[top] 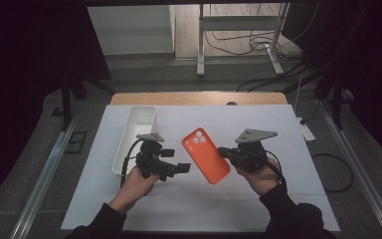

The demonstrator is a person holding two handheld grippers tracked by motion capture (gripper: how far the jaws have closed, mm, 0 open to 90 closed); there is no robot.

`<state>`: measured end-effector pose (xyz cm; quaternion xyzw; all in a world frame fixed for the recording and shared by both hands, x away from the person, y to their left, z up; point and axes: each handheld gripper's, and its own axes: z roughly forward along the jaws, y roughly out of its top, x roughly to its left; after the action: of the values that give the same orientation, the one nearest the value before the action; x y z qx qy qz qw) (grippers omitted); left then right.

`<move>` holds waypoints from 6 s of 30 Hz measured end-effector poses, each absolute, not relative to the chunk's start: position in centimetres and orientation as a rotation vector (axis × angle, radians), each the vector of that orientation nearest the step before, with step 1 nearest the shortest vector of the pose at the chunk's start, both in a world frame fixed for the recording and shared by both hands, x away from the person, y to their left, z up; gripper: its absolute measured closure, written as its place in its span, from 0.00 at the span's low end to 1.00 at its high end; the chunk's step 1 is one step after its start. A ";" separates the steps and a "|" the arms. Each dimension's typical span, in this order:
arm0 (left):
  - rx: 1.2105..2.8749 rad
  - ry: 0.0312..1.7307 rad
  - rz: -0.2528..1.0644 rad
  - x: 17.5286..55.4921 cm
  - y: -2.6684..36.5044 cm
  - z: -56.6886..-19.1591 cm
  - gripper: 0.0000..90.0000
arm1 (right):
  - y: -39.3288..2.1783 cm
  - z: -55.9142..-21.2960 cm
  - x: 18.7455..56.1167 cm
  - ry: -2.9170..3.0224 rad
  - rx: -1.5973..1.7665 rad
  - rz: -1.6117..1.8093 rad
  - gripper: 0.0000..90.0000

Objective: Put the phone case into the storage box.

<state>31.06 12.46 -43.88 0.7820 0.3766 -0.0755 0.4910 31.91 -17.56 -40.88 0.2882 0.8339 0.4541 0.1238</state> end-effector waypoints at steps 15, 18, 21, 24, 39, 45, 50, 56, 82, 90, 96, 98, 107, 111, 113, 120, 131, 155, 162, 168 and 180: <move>1.881 0.923 -0.219 31.9 10.8 -43.9 0.00 | -16.6 -41.0 31.4 2.443 0.802 1.332 0.99; 1.878 0.922 -0.221 32.0 10.6 -43.8 0.00 | -16.4 -41.0 31.2 2.448 0.797 1.335 0.98; 1.865 0.913 -0.227 32.1 10.5 -43.8 0.00 | -16.2 -41.1 31.1 2.450 0.789 1.337 0.99; 1.843 0.914 -0.243 32.2 10.5 -43.8 0.00 | -16.0 -41.0 30.9 2.451 0.776 1.340 0.98; 1.807 0.924 -0.323 32.8 10.6 -44.3 0.25 | -15.5 -40.9 30.5 2.447 0.755 1.352 0.98; 1.775 0.911 -0.378 32.8 10.9 -44.4 0.51 | -15.5 -40.9 30.4 2.446 0.748 1.353 0.98; 1.768 0.909 -0.401 32.8 11.0 -44.4 0.67 | -15.4 -40.9 30.4 2.445 0.743 1.348 0.98; 1.726 0.926 -0.459 32.9 11.1 -44.7 0.85 | -15.2 -41.2 30.3 2.448 0.731 1.336 0.98; 1.785 0.953 -0.394 32.7 11.7 -44.4 0.94 | -15.7 -41.9 31.3 2.524 0.852 1.376 0.59; 1.838 0.917 -0.345 32.6 11.9 -44.2 0.93 | -16.7 -41.8 31.8 2.529 0.920 1.435 0.26; 1.851 0.889 -0.337 32.6 12.3 -44.2 0.93 | -16.8 -42.3 31.8 2.580 0.955 1.402 0.00; 1.856 0.877 -0.333 32.6 12.3 -44.1 0.93 | -16.8 -42.6 31.7 2.596 0.932 1.420 0.00; 1.873 0.823 -0.329 32.5 12.5 -44.0 0.93 | -17.1 -43.2 31.5 2.685 0.865 1.388 0.00; 1.881 0.808 -0.332 32.5 12.3 -44.0 0.93 | -17.1 -43.4 31.6 2.703 0.849 1.414 0.00; 1.878 0.799 -0.337 32.5 12.2 -44.0 0.93 | -17.0 -43.4 31.5 2.704 0.845 1.423 0.00; 1.874 0.761 -0.356 32.4 11.8 -43.8 0.93 | -16.2 -43.7 31.1 2.732 0.793 1.415 0.00; 1.867 0.689 -0.379 32.2 11.2 -43.5 0.93 | -15.0 -43.9 30.6 2.795 0.779 1.381 0.00; 1.850 0.536 -0.454 31.6 9.9 -42.9 0.93 | -14.9 -43.7 30.5 2.930 0.663 1.507 0.66; 1.833 0.486 -0.465 31.5 9.9 -42.8 0.91 | -15.6 -43.5 31.1 2.995 0.652 1.654 0.92; 1.839 0.511 -0.413 31.5 9.9 -42.7 0.84 | -15.6 -43.2 30.9 2.994 0.660 1.647 0.94; 1.928 0.631 -0.186 31.0 10.9 -41.1 0.62 | -16.0 -42.5 30.5 2.846 0.681 1.529 0.94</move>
<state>31.05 10.95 -41.08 0.8057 0.2639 -0.0778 0.5245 30.53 -16.02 -42.46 0.2056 0.8592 0.4616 -0.0800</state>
